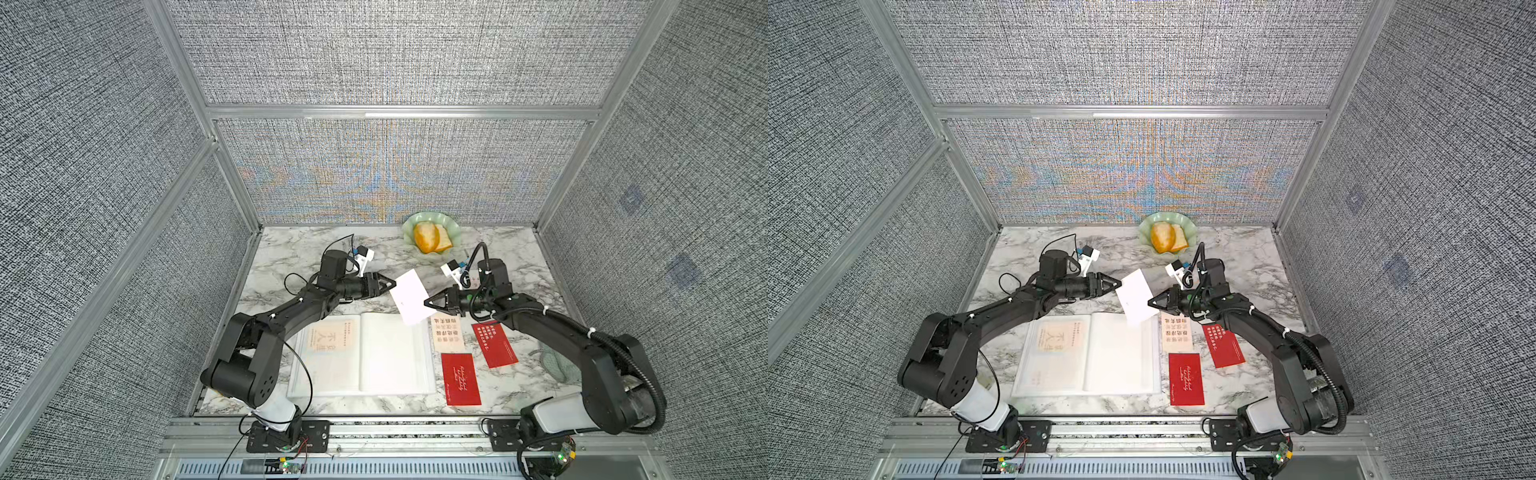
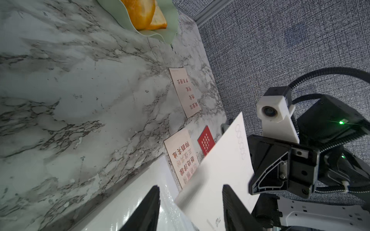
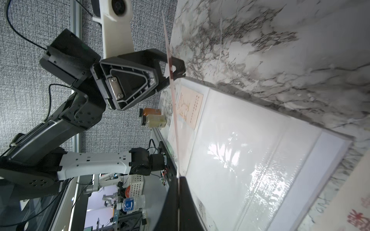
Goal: Place the photos into the photo albums
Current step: Pick up the photo at the center of the board.
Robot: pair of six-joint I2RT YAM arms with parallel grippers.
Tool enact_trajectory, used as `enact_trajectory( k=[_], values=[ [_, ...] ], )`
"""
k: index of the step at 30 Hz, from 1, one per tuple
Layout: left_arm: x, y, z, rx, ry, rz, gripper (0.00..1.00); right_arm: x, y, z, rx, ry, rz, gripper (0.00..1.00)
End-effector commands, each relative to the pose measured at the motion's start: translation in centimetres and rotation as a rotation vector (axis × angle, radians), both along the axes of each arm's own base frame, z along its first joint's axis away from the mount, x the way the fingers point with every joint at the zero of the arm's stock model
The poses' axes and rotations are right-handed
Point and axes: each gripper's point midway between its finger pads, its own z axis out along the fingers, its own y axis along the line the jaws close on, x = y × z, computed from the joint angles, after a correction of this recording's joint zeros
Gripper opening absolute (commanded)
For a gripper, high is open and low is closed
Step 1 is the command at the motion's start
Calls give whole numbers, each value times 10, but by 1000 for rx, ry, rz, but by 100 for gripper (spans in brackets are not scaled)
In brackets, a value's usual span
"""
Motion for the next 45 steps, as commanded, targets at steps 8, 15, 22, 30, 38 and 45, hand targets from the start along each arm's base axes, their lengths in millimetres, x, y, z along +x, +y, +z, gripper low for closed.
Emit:
enact_trajectory(
  k=[8, 15, 22, 30, 38, 45],
  values=[
    [-14, -6, 15, -79, -30, -81, 46, -12, 21, 11, 77, -34, 92, 0],
    [-20, -5, 17, -86, -25, -98, 31, -9, 23, 7, 72, -30, 110, 0],
    [-21, -6, 19, -92, -23, -103, 12, -7, 23, 9, 67, -40, 117, 0],
    [-19, -8, 22, -116, -18, -108, 0, -6, 20, 6, 64, -32, 112, 0],
    [-16, -3, 30, -157, -17, -62, 0, -4, 18, 3, 65, -25, 93, 32],
    [-5, 23, 40, -222, -12, 63, 0, -6, 15, -1, 63, -16, 66, 46]
  ],
)
